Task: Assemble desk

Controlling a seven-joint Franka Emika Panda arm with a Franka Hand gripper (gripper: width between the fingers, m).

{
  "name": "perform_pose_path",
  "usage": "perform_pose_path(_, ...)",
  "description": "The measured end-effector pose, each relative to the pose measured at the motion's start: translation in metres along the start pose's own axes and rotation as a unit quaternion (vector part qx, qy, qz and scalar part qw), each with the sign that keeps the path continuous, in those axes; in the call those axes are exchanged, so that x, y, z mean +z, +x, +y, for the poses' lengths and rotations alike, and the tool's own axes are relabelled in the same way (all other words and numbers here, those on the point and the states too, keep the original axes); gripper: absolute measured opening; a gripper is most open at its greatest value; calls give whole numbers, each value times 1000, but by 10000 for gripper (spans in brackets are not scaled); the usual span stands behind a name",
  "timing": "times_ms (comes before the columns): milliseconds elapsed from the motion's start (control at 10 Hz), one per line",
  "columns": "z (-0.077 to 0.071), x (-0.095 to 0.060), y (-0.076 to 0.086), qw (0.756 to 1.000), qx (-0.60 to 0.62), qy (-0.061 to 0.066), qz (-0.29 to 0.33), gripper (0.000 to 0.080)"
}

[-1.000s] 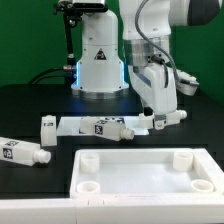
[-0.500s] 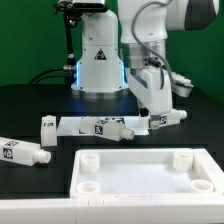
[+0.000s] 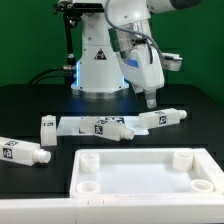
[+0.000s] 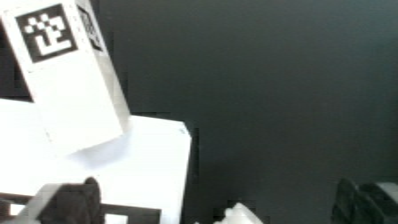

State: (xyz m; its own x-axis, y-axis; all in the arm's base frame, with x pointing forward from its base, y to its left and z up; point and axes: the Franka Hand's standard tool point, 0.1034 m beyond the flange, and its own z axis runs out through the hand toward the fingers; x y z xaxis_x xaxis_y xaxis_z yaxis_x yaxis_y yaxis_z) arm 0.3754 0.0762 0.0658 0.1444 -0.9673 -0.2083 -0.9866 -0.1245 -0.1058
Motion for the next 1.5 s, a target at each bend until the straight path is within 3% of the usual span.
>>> perform_pose_path(300,3,3,3,1000,3,-4,2,649)
perform_pose_path(700,13,1,-12,999,30,0,-18,649)
perform_pose_path(800,17,4,-18,1000,24,-5,-19,649)
perform_pose_path(1000,24,25,-17,999,12,-40,-13,649)
perform_pose_path(1200,21,44,-11,998,-10,-62,-3,650)
perform_pose_path(1500,21,44,-11,998,-10,-62,-3,650)
